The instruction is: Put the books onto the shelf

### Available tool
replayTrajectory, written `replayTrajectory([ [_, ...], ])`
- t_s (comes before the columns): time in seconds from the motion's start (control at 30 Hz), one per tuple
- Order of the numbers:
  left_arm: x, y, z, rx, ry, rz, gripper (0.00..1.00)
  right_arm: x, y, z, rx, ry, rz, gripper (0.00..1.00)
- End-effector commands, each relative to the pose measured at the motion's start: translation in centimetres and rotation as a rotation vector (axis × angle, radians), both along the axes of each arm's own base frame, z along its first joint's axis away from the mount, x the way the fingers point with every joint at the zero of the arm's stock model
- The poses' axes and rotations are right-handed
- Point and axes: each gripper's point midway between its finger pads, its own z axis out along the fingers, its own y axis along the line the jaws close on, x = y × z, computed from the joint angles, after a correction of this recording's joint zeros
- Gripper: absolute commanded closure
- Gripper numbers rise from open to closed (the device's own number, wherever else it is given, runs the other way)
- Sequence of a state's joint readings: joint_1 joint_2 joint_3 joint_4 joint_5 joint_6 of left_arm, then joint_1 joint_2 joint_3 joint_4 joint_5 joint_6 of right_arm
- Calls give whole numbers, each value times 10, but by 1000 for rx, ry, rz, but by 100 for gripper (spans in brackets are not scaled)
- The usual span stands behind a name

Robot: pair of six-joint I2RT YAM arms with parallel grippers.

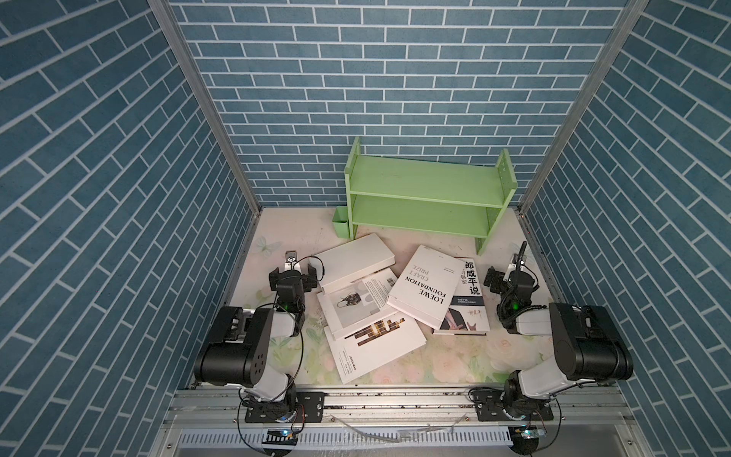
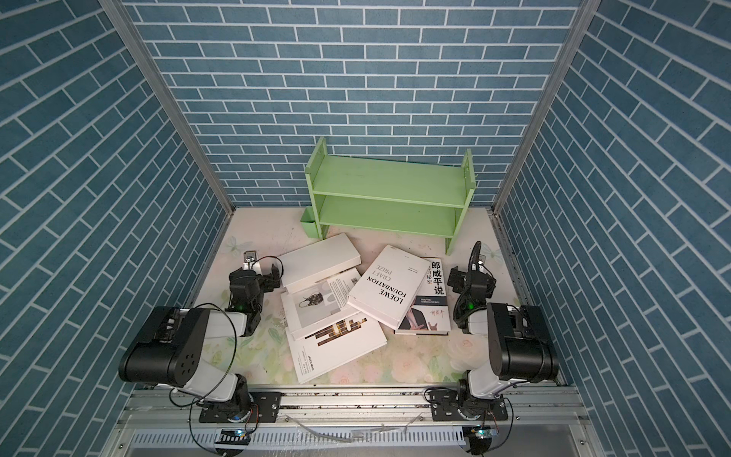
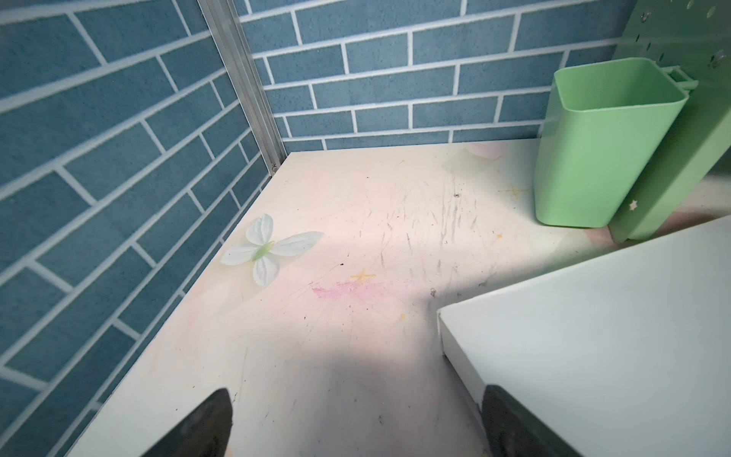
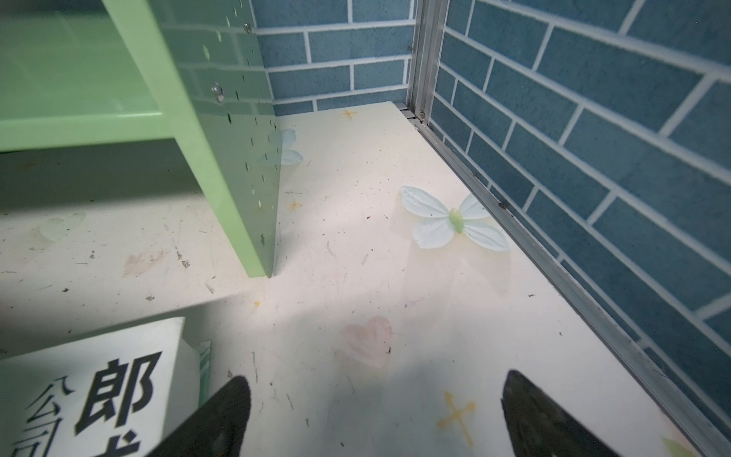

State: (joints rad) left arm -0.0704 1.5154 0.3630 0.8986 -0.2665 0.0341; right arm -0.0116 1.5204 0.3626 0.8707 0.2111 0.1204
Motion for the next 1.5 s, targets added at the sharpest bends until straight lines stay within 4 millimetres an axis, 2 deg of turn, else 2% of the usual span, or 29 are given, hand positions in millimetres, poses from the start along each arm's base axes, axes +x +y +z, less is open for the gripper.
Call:
replayTrajectory([
  [0.0,-4,1,19,-2,-17,-4,0,3,5,31,-38,-9,53,1],
  [0.17,-18,-1,73,-66,-63,1,0,-19,17,85,83,-28,73,1],
  [0.3,-34,-19,118,-229,-77,-63,0,-49,36,116,290,-10,105,1],
  [0.43,-57,-51,155,-448,-77,-170,0,-78,69,131,575,28,179,1],
  [0.57,-78,-90,172,-690,-48,-285,0,-94,108,136,878,45,269,1],
  [0.67,-92,-130,169,-854,6,-373,0,-103,133,138,987,45,307,1],
  [0.83,-118,-188,155,-961,95,-454,0,-112,169,151,1052,29,368,1],
  [1.03,-136,-241,170,-992,115,-588,1,-119,220,156,1125,65,472,1],
  [1.13,-137,-262,178,-1009,125,-681,1,-119,234,156,1146,79,514,1],
  [1.23,-133,-273,169,-1002,201,-693,0,-118,224,119,1187,196,365,1],
  [1.33,-128,-289,164,-942,283,-730,1,-115,217,109,1213,202,338,1],
  [1.47,-123,-307,140,-857,433,-750,1,-121,188,93,1124,292,177,4],
])
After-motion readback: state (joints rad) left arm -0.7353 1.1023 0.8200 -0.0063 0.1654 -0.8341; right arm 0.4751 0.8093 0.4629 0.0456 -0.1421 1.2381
